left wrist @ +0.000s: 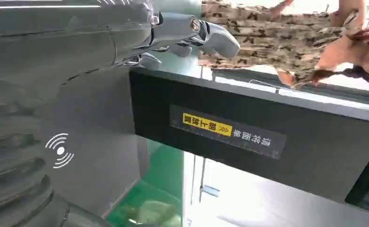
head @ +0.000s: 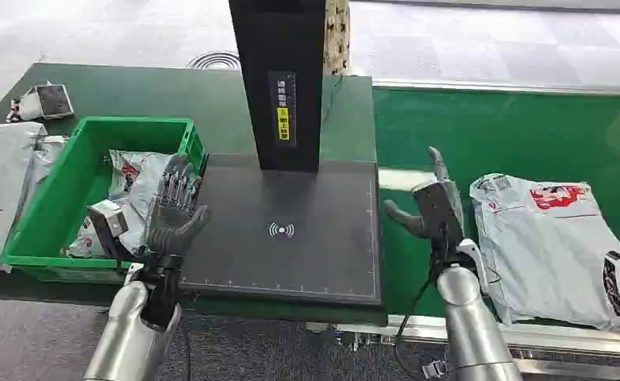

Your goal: Moved the parcel from conveyor to table for the left to box.

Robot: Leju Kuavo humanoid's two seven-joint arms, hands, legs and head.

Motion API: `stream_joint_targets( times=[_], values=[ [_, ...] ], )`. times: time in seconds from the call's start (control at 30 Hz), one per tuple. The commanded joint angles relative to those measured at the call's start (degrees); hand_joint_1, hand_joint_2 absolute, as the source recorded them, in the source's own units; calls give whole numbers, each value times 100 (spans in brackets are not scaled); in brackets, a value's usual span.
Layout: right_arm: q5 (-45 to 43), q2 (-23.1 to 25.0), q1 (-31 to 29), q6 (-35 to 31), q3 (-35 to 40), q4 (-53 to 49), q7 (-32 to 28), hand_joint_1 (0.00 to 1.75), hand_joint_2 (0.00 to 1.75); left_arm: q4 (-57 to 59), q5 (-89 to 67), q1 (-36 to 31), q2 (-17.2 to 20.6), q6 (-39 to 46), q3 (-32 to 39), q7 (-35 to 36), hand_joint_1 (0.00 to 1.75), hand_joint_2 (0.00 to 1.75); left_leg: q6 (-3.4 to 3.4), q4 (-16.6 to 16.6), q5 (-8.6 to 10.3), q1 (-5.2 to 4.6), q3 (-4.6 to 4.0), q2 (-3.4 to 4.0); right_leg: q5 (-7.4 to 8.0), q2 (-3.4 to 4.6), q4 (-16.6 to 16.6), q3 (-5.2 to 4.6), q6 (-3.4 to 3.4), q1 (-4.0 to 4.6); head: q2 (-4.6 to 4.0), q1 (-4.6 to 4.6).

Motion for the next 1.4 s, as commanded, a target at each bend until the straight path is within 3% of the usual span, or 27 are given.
stream_joint_targets(
  times=[0.03,0.27,0.5,0.6,0.7,0.8,1.4],
  values=[
    [613,-1381,-1510,-14,-655,1906,112,0,175,14,51,-17,276,-32,67,30,0,175,6,2,-2,-3,17,0,2,-4,-6,23,3,-2,0,0],
    [756,-1817,-1654,94,-624,2373,333,0,175,-179,58,103,291,7,28,40,0,175,9,1,-1,-10,17,-6,3,-9,-8,25,7,-8,0,-2],
    [636,-1796,-1412,181,-712,2447,598,0,175,-163,51,97,300,33,34,56,0,175,9,1,0,-9,10,-2,7,-4,-9,15,9,-5,0,-2],
    [409,-1675,-592,324,-994,2066,1152,0,175,-210,31,143,297,49,63,130,0,175,9,-1,1,-6,11,-13,7,-13,-14,20,9,-1,0,-2],
    [422,-1061,376,129,-1580,1289,1567,0,175,-322,-39,213,239,65,123,238,0,175,5,-23,1,7,43,-27,3,-30,-44,60,3,14,0,-2],
    [798,-627,928,-214,-1901,668,2011,0,175,-403,-111,231,184,90,176,315,0,175,6,-9,-4,1,22,-22,-1,-24,-25,39,9,11,0,2],
    [865,-649,872,-120,-1961,589,2087,0,175,-408,-124,232,183,94,194,334,0,175,10,-8,-9,-7,23,-9,-7,-13,-15,30,12,-4,0,0]
  ],
)
